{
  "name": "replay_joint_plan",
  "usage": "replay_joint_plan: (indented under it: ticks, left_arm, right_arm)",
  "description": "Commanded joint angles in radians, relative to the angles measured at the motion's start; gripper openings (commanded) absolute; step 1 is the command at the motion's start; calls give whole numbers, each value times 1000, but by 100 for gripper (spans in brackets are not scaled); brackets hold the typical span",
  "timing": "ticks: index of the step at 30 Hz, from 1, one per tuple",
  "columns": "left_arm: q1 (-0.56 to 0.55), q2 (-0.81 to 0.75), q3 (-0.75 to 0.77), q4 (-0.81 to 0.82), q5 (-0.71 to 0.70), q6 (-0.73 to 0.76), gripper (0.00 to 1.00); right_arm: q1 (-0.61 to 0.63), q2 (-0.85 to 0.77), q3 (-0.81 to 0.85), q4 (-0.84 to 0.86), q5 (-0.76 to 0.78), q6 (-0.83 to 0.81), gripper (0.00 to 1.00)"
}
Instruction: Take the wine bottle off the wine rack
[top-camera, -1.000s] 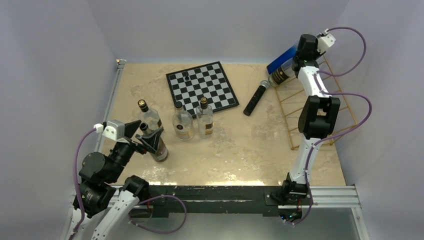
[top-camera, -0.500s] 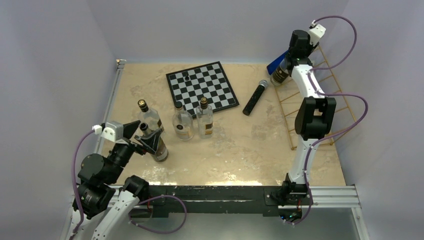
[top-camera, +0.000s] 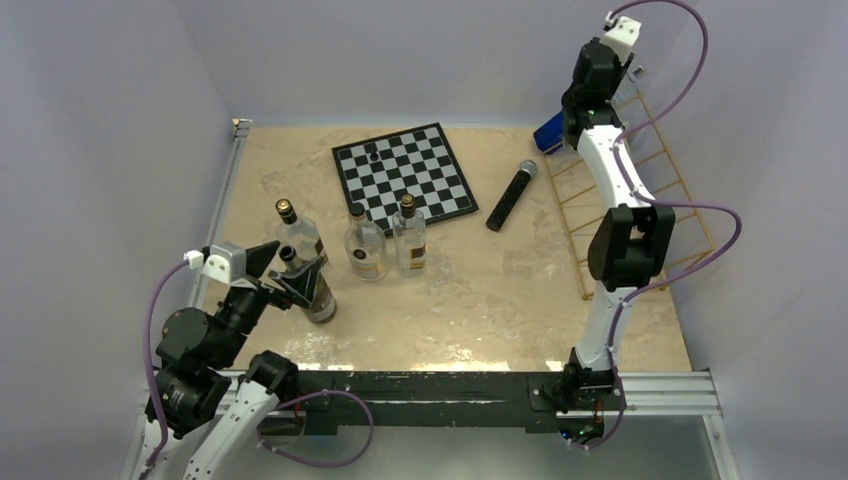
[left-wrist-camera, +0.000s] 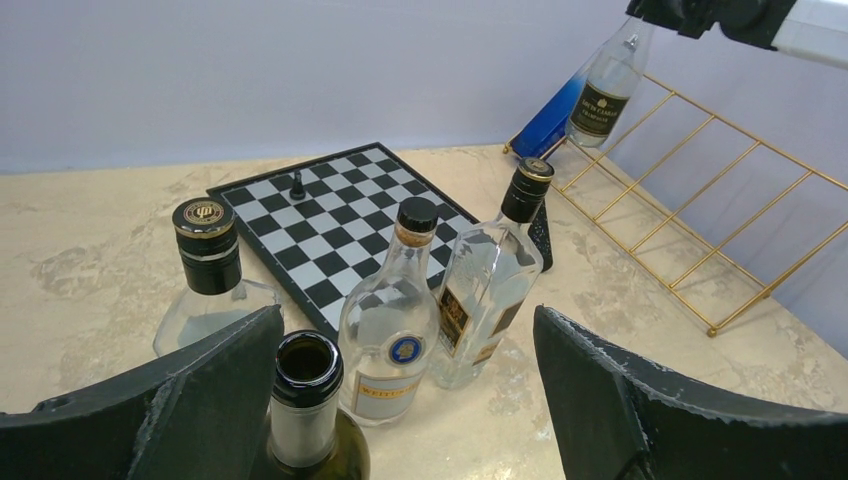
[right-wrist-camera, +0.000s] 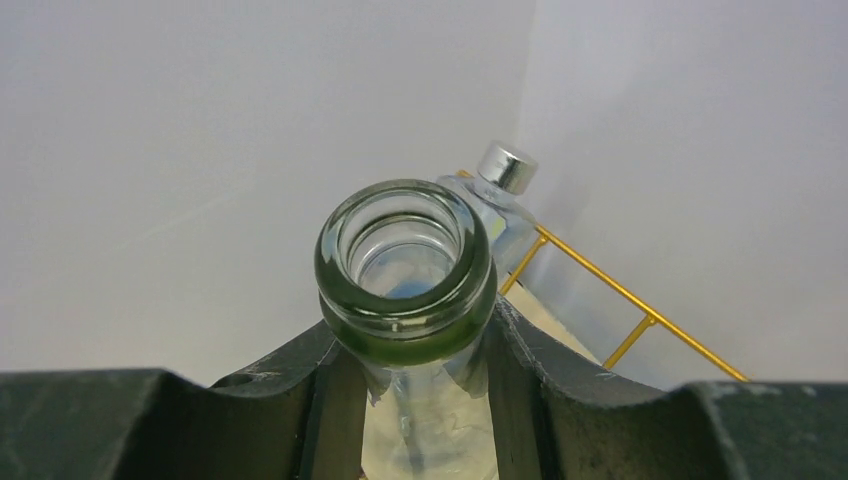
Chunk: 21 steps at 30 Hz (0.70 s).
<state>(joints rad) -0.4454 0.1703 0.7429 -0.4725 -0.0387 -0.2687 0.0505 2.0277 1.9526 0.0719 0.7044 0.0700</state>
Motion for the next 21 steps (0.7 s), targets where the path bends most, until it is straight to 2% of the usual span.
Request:
replay_joint_plan:
  ticks: [1,10,16,21]
  left_arm:
    - [1,-9,-2,30,-33,14,98]
    - [1,-10,-8,32,-49,22,98]
    - [1,-6,-6,25,-64,23,98]
    - [1,-7,-9,26,-72,25,98]
  right_arm:
    - [18,-212,61,212,-78,-60,0]
    - [101,-547,-373,335,-258,-165,0]
    - [174,-827,-681,311,-397,-197,0]
    - [228,-1040,-917,229,-512,-127,0]
